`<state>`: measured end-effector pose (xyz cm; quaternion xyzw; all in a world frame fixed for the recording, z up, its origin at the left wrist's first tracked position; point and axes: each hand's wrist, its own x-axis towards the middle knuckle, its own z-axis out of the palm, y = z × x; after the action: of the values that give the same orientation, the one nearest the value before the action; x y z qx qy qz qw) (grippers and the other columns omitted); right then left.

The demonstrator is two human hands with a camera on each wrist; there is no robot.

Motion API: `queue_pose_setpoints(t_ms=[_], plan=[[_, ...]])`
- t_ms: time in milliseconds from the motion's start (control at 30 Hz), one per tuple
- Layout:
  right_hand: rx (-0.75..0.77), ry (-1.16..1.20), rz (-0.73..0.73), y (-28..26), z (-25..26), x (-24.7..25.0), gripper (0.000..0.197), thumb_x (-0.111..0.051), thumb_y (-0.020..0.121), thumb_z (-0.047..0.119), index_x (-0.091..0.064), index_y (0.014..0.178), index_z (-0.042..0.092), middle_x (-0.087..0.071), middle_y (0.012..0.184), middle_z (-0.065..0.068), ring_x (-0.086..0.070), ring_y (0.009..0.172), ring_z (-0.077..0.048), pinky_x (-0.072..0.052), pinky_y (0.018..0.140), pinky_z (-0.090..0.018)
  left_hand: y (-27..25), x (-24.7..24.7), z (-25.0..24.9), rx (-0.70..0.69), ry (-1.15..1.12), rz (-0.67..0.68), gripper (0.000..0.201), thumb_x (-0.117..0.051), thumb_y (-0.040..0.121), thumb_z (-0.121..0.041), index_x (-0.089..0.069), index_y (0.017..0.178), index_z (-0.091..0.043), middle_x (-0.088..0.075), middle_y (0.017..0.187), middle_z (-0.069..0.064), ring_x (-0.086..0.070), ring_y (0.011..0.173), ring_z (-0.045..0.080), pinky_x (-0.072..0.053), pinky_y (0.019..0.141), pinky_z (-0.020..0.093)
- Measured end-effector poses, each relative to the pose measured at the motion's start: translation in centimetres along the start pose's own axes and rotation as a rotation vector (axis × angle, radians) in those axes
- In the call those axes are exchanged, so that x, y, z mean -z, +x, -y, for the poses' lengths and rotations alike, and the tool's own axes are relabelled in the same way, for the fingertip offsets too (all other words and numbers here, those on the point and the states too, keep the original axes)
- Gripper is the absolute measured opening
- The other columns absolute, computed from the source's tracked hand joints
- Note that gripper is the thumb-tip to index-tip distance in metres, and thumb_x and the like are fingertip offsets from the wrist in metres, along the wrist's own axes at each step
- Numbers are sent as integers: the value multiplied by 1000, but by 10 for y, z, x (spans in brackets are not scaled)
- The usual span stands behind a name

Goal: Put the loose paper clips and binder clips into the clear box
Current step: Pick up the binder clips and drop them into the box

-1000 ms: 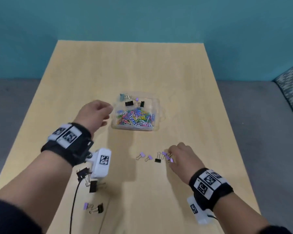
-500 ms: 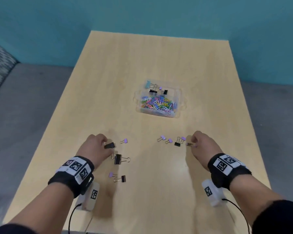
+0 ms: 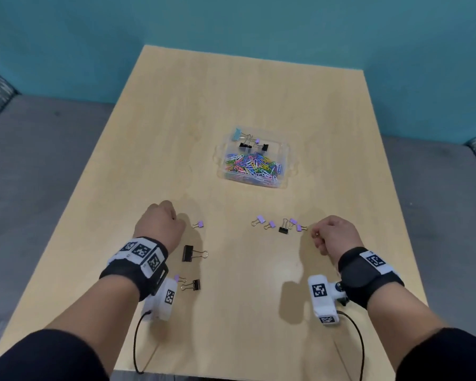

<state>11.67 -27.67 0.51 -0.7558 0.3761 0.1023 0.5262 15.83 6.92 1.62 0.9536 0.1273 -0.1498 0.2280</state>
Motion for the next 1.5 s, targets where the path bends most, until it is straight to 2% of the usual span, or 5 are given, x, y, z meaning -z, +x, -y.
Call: queue_pose_setpoints(t_ms=[167, 433, 900, 1300, 1500], plan=[[113, -224, 44, 6, 6, -10, 26, -36, 79, 6, -57, 88, 18, -58, 66, -8, -48, 57, -24, -36, 52, -30, 1, 22, 36, 264, -622, -80, 9, -45, 70, -8, -54, 71, -5, -56, 66, 15, -52, 60, 30, -47, 57, 43], [299, -772, 185, -2, 20, -25, 21, -55, 89, 32, -42, 90, 16, -60, 77, -8, -52, 60, -24, -38, 53, -32, -21, 7, 24, 7, 83, 148, 35, -58, 84, -49, -42, 90, -17, -57, 75, 0, -54, 64, 15, -34, 50, 29], [340, -1049, 152, -2, 25, -9, 10, -42, 81, 14, -36, 89, 15, -56, 70, -7, -53, 59, -25, -38, 48, -29, -13, -5, 13, 38, 73, 125, 15, -43, 86, -24, -49, 79, -12, -59, 70, 7, -54, 63, 23, -36, 52, 29], [-260, 981, 198, 21, 57, 17, 19, -38, 82, 1, -57, 82, 4, -49, 61, -5, -44, 53, -15, -40, 48, -24, 38, 21, -26, 461, -1233, 242, 14, -47, 87, -11, -50, 97, -2, -56, 66, 13, -45, 40, 15, -32, 34, 18], [-256, 917, 330, 69, 130, -21, 17, -51, 93, 6, -50, 76, 5, -50, 71, -8, -58, 58, -16, -55, 56, -25, 105, 32, -123, 357, -1246, 338, 12, -47, 92, -9, -48, 81, -7, -55, 72, 10, -51, 48, 13, -37, 36, 16]])
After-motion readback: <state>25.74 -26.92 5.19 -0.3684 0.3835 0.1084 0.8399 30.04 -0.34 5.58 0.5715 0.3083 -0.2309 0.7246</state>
